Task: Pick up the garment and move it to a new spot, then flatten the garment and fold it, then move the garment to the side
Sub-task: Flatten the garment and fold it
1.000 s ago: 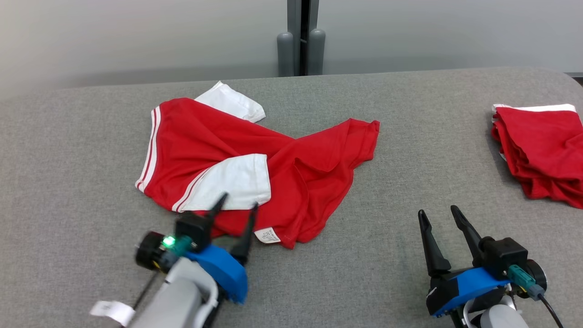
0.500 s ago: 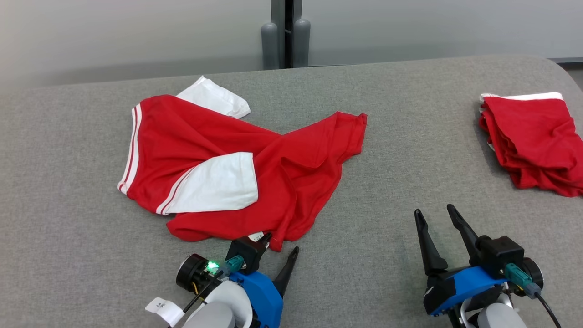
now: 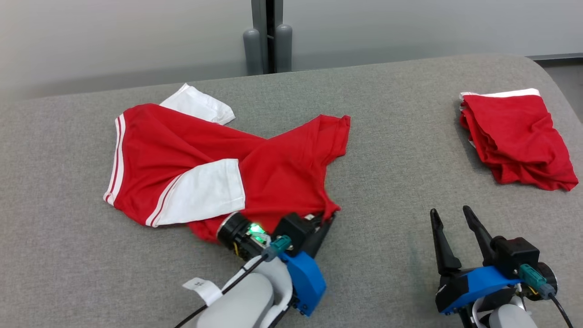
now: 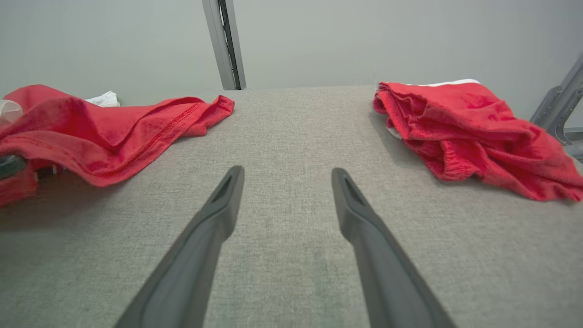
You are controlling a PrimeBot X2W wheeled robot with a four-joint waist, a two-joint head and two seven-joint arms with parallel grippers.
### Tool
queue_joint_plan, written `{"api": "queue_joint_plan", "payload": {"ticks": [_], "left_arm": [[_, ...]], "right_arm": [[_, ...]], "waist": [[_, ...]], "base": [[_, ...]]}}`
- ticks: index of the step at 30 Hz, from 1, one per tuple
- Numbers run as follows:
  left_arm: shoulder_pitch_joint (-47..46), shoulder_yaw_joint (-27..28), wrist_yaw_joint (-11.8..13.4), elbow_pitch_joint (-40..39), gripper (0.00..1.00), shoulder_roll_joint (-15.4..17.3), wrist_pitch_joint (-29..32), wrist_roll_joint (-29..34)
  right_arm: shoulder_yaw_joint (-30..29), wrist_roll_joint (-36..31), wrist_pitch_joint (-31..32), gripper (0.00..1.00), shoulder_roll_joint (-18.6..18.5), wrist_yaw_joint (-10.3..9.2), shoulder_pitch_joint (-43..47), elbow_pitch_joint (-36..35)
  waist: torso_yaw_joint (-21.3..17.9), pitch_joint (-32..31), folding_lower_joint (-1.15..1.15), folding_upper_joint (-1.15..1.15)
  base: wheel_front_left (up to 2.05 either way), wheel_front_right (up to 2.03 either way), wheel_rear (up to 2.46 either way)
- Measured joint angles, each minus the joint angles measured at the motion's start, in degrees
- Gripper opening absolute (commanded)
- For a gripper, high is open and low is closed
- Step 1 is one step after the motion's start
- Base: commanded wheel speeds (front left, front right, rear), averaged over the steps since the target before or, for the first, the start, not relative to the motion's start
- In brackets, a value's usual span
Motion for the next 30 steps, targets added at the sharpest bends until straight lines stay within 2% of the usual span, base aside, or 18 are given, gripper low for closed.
{"api": "queue_joint_plan", "payload": {"ticks": [7,8,9,10,11,13,18,25,30], "left_arm": [[-1.1,-8.3,-0.9,-7.0,0.00,-1.3,2.1,-2.3],[-1.0,-11.6,-0.9,-9.9,0.13,-1.4,2.5,-3.9],[-1.0,-11.6,-0.9,-9.9,0.47,-1.4,2.5,-3.9],[-0.8,-13.2,-0.8,-10.9,1.00,-1.5,2.7,-4.6],[-0.4,-15.8,-0.4,-12.3,1.00,-1.6,3.1,-6.0],[0.2,-17.4,0.2,-12.7,1.00,-1.6,3.5,-7.1],[-1.3,-18.5,2.4,-12.2,1.00,-1.5,2.5,-8.0],[-2.5,-15.0,5.9,-9.4,1.00,-1.3,-2.6,-9.4],[-2.4,-10.9,9.0,-8.2,1.00,2.0,-6.6,-9.7]], "right_arm": [[-3.9,-0.8,0.0,1.00,0.0,0.00,0.4,0.7],[-4.0,-0.9,0.0,1.00,0.0,0.00,0.5,0.9],[-4.0,-0.9,0.0,1.00,0.0,0.00,0.5,0.9],[-4.2,-0.9,0.0,1.00,0.0,0.00,0.5,0.9],[-4.5,-0.9,0.0,1.00,0.0,0.00,0.5,1.0],[-4.6,-0.9,0.0,1.00,0.0,0.00,0.5,1.0],[-4.5,-0.8,0.0,1.00,0.0,0.00,1.0,1.1],[-3.9,-0.6,0.0,1.00,0.0,0.00,1.0,1.1],[-2.4,-2.6,0.0,1.00,0.0,0.00,0.0,1.9]], "waist": [[-0.9,-1.5,0.00,0.00],[-1.4,-1.8,0.00,0.00],[-1.4,-1.8,0.00,0.00],[-1.6,-1.9,0.00,0.00],[-1.8,-2.1,0.00,0.00],[-1.8,-2.0,0.00,0.00],[-1.0,-2.0,0.00,0.00],[0.7,-1.9,0.00,0.00],[2.1,-1.9,0.00,0.00]], "base": [[0.00,0.00,0.00],[0.00,0.00,0.00],[0.00,0.00,0.00],[0.00,0.00,0.00],[0.00,0.00,0.00],[0.00,0.00,0.00],[0.00,0.00,0.00],[0.00,0.00,0.00],[0.00,0.00,0.00]]}}
